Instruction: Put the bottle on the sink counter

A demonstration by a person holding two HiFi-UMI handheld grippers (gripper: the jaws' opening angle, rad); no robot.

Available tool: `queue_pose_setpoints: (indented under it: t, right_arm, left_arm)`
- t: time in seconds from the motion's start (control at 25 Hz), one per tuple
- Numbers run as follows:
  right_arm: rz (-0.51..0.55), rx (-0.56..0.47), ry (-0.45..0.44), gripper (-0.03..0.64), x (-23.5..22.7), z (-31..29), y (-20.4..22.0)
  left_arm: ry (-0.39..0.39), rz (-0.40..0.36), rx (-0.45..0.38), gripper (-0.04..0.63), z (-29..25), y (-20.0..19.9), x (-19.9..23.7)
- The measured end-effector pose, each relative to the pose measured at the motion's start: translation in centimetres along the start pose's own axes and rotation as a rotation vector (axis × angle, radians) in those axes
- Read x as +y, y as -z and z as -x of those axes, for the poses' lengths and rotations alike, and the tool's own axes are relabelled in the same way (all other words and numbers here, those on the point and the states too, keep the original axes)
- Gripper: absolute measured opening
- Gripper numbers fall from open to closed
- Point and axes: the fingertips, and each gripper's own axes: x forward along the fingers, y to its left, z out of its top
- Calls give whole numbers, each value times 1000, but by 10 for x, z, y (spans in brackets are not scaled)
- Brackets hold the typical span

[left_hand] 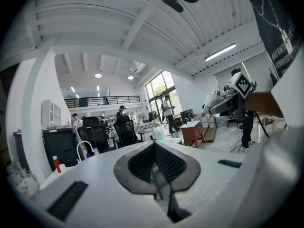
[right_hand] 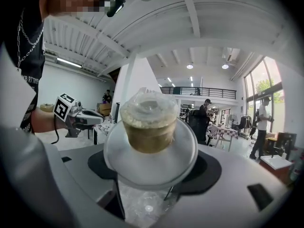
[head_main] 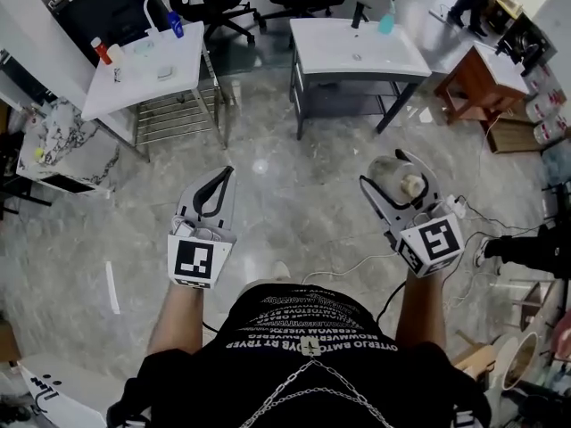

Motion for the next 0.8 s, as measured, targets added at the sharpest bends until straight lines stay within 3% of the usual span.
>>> queue_pose_setpoints:
  t: [0.36,0.8]
  right_arm:
    - [-2,46,55,336,-8,-12,2]
    - [-6,44,16,336,-26,-42,20]
  left_arm:
    - [49,18,-29,6,-31,4,8]
    - [-6,-13,-3,6,-51,11,24]
